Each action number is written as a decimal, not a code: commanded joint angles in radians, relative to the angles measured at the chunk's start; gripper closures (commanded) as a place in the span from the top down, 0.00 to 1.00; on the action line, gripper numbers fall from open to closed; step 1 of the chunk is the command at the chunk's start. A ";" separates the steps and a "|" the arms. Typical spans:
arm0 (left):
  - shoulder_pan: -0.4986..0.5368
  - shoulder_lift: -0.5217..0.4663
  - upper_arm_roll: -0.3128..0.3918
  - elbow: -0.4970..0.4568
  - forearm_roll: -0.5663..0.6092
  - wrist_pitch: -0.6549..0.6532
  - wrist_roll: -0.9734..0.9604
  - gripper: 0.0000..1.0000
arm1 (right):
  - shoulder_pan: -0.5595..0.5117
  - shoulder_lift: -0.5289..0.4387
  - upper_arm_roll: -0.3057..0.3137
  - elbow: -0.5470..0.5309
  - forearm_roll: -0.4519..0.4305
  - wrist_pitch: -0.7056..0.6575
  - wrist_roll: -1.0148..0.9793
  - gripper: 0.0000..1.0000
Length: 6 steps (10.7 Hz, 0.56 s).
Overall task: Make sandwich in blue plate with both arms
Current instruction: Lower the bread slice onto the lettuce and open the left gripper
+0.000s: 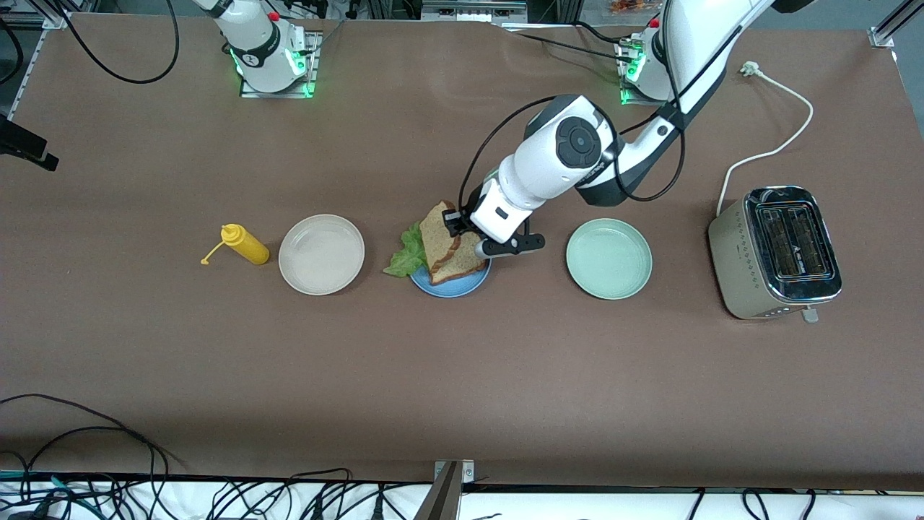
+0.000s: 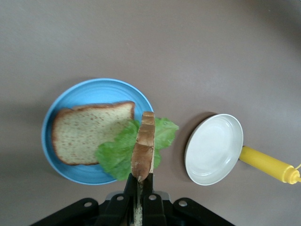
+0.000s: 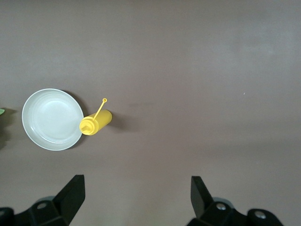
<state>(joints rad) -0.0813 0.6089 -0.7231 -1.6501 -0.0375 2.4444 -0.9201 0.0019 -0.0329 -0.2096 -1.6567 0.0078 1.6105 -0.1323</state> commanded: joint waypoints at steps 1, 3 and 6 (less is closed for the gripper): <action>-0.017 0.066 -0.022 0.026 -0.016 0.102 -0.031 0.00 | -0.005 0.007 0.001 0.023 0.021 -0.023 -0.018 1.00; -0.015 0.071 -0.022 0.023 -0.016 0.105 -0.033 0.00 | -0.005 0.007 -0.002 0.023 0.021 -0.023 -0.018 1.00; -0.014 0.091 -0.021 0.007 -0.007 0.104 -0.020 0.00 | -0.005 0.007 -0.002 0.025 0.021 -0.023 -0.018 1.00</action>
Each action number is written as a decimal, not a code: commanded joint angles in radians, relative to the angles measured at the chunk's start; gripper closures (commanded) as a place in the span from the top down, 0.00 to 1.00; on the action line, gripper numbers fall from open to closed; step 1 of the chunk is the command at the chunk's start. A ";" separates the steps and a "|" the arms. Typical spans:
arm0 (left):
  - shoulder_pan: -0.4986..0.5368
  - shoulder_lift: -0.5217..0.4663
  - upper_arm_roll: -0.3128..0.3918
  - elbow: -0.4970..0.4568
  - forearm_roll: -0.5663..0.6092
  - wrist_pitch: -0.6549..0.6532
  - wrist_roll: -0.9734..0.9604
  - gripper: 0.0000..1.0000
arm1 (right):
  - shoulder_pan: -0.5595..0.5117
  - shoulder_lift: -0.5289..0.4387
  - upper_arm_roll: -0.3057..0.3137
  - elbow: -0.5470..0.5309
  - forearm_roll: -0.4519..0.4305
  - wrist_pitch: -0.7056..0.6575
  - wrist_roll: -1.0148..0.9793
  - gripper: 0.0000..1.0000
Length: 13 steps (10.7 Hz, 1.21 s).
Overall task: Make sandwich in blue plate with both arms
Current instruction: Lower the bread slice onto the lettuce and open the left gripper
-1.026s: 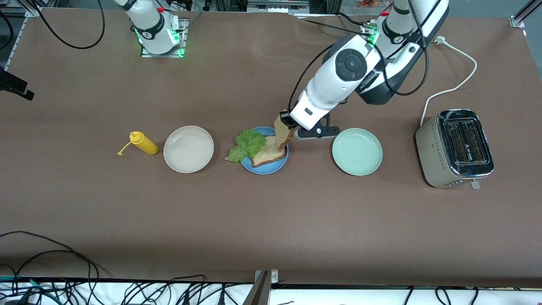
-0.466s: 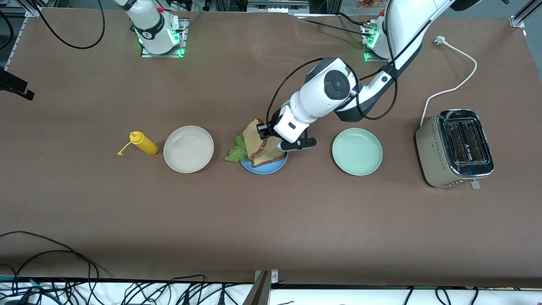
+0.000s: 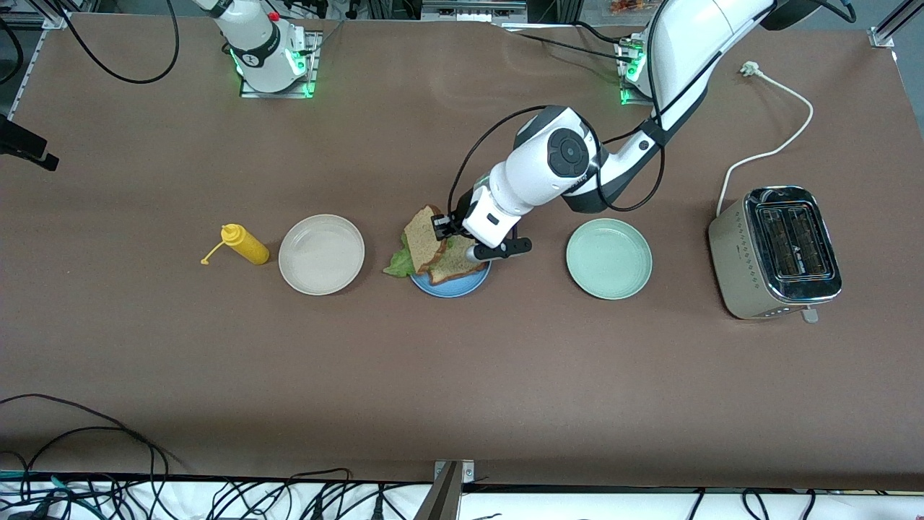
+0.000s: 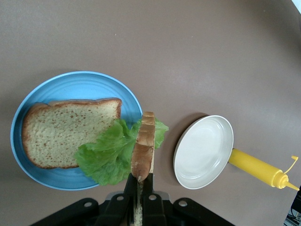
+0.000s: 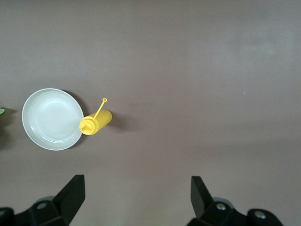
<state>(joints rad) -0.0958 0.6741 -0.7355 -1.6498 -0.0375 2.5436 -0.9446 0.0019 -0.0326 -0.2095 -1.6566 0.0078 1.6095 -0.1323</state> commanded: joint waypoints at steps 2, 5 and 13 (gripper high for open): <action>0.007 0.025 -0.007 -0.019 -0.004 0.003 0.012 0.00 | -0.005 0.007 -0.004 0.024 0.021 -0.022 -0.017 1.00; 0.011 0.025 -0.005 -0.041 -0.004 -0.003 0.013 0.01 | -0.005 0.007 -0.002 0.024 0.021 -0.022 -0.020 1.00; 0.044 -0.117 0.028 -0.033 0.111 -0.264 0.004 0.70 | -0.007 0.005 -0.022 0.024 0.021 -0.020 -0.015 1.00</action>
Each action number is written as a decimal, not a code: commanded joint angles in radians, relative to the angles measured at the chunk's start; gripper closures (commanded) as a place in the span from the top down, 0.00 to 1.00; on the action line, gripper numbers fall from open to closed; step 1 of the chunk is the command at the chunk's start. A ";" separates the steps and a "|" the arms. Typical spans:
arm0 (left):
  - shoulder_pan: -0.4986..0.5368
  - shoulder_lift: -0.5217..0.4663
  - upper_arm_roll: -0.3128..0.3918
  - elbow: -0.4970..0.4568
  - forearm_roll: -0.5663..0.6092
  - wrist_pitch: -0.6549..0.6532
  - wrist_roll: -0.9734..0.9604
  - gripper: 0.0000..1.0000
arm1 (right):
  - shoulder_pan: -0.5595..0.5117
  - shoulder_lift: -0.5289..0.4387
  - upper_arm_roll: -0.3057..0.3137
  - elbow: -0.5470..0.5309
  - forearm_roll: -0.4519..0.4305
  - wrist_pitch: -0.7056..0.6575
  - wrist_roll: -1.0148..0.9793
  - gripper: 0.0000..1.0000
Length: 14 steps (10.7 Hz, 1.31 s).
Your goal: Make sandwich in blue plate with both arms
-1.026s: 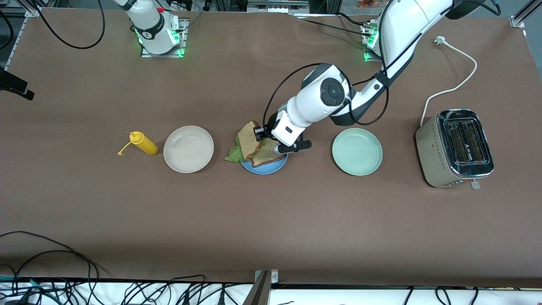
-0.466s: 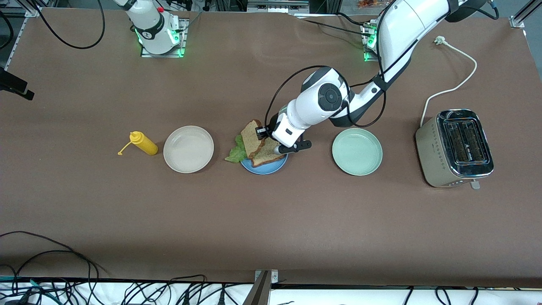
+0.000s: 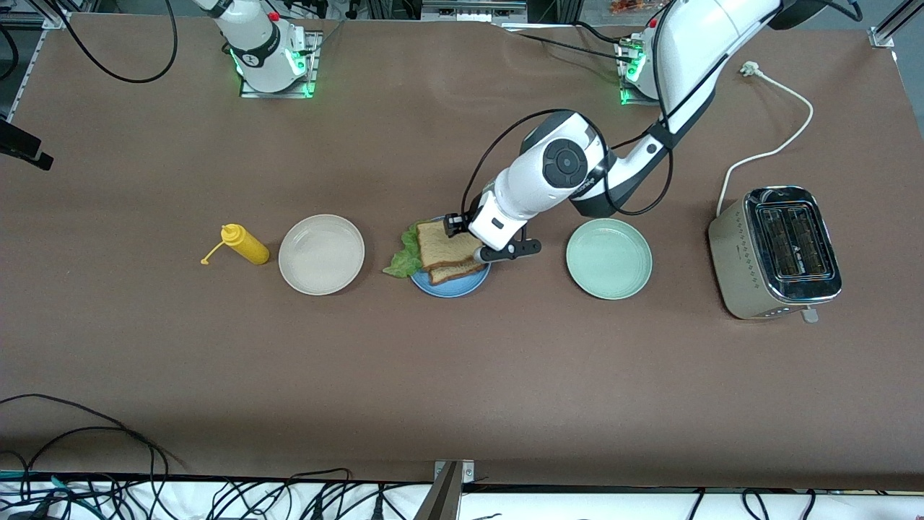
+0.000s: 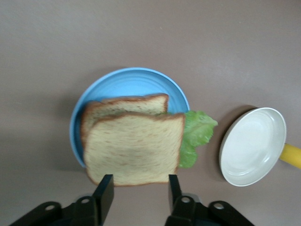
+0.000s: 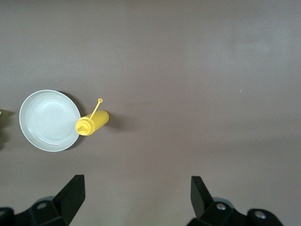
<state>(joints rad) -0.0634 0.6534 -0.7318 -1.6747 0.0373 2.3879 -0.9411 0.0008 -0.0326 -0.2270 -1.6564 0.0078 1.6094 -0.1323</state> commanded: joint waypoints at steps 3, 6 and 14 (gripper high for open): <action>0.010 -0.233 0.100 -0.010 0.094 -0.284 0.005 1.00 | -0.005 0.005 -0.005 0.024 0.021 -0.020 -0.015 1.00; 0.010 -0.333 0.190 -0.010 0.102 -0.427 0.051 1.00 | -0.005 0.005 -0.003 0.024 0.021 -0.020 -0.015 1.00; 0.007 -0.636 0.570 -0.011 -0.025 -0.729 0.741 1.00 | 0.005 -0.001 0.087 0.049 0.024 -0.026 0.044 1.00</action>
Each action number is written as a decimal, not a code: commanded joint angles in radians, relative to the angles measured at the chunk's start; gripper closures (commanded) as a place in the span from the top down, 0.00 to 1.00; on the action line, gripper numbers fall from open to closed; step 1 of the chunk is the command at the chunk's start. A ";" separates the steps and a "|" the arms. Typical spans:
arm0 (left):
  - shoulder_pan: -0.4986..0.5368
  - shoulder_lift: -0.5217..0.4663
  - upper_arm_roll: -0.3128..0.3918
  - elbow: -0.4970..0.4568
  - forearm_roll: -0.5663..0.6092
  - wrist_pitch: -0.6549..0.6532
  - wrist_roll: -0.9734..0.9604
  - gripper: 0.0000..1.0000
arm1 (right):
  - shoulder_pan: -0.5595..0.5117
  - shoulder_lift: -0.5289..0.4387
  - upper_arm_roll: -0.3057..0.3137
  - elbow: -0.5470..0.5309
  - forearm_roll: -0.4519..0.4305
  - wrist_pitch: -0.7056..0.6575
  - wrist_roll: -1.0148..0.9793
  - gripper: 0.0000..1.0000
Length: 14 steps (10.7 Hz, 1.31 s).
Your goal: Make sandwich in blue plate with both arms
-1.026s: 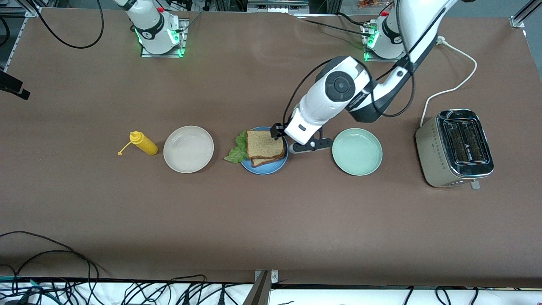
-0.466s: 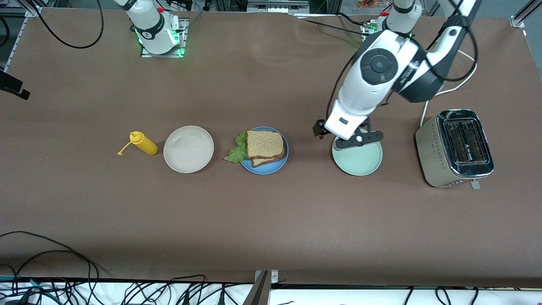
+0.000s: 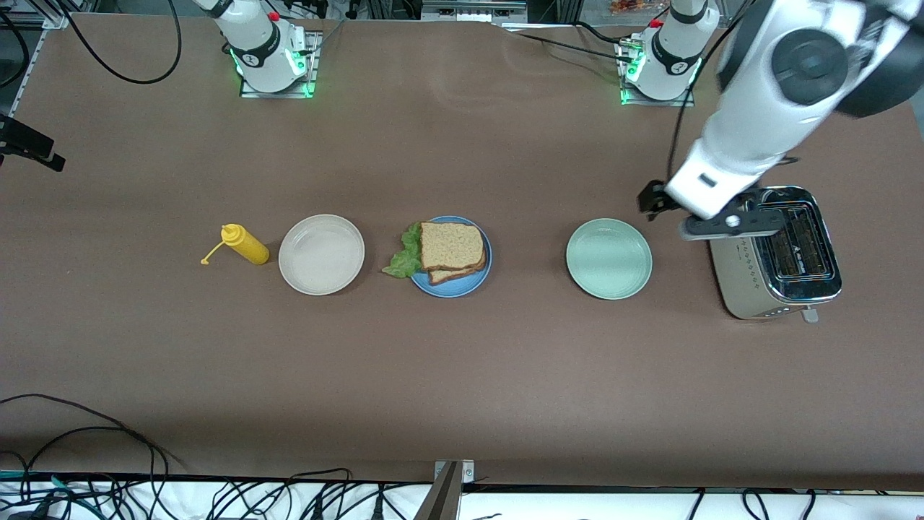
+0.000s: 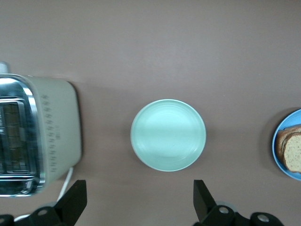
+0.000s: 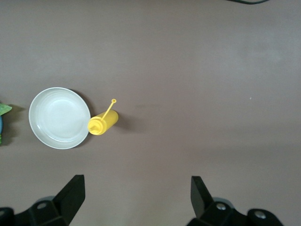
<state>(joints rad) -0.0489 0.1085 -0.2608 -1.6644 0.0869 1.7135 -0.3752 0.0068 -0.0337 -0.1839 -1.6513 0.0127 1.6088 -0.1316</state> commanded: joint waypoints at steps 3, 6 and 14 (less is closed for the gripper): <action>-0.008 -0.148 0.218 -0.011 -0.116 -0.112 0.371 1.00 | 0.002 0.005 0.067 0.074 0.018 -0.056 0.087 1.00; -0.005 -0.151 0.282 0.119 -0.124 -0.231 0.487 1.00 | 0.009 0.008 0.075 0.074 0.016 -0.056 0.099 1.00; -0.003 -0.107 0.318 0.232 -0.128 -0.321 0.524 1.00 | 0.018 0.003 0.083 0.082 0.015 -0.064 0.112 1.00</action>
<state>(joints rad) -0.0495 -0.0409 0.0477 -1.4745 -0.0149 1.4132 0.1225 0.0253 -0.0337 -0.1009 -1.5993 0.0142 1.5761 -0.0343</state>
